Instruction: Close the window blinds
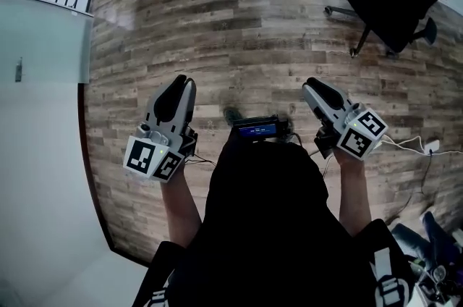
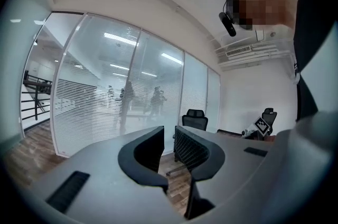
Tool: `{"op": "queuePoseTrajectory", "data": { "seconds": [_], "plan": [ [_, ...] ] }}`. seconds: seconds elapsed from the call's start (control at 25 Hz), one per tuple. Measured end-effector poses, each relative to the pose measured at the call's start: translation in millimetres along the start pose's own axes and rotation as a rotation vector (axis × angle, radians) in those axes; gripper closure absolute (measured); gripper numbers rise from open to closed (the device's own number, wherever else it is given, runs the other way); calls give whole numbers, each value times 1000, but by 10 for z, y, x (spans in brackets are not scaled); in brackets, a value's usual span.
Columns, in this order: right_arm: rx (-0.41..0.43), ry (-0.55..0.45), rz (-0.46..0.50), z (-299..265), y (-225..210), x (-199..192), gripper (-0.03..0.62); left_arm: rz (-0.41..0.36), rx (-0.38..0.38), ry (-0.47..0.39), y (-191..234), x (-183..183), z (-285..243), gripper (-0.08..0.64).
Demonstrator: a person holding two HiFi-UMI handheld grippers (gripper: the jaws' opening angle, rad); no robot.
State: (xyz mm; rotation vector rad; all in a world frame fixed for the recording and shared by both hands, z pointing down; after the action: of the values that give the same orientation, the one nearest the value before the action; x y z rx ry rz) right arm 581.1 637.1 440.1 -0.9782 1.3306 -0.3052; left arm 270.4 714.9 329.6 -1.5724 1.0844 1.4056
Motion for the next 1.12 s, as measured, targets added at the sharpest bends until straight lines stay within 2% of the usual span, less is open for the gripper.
{"op": "queuePoseTrajectory", "data": {
  "seconds": [0.16, 0.32, 0.56, 0.88, 1.12],
  "plan": [
    [-40, 8, 5, -300, 102, -50, 522, 48, -3, -29, 403, -122, 42, 485],
    [-44, 2, -5, -755, 249, -65, 522, 83, 11, -72, 883, -174, 73, 485],
    [-47, 16, 41, -1521, 516, -64, 522, 156, 47, -129, 1594, -377, 272, 485],
    [-82, 47, 79, -2222, 613, -61, 522, 205, 87, -146, 2357, -573, 522, 485],
    [-100, 65, 73, -2549, 585, -41, 522, 231, 89, -138, 2688, -654, 477, 485]
  ]
}}
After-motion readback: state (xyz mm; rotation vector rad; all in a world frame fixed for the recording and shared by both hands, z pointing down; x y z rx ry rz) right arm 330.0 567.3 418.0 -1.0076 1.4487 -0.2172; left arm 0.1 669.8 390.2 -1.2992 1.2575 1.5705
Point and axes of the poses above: the fingertips, and each gripper's own axes: z backward along the fingers, y to its left, x out of its top, the point moved 7 cm from there along z, backward along the fingers, and after that the axes turned 7 degrees about -z, right-handed, at the moved point
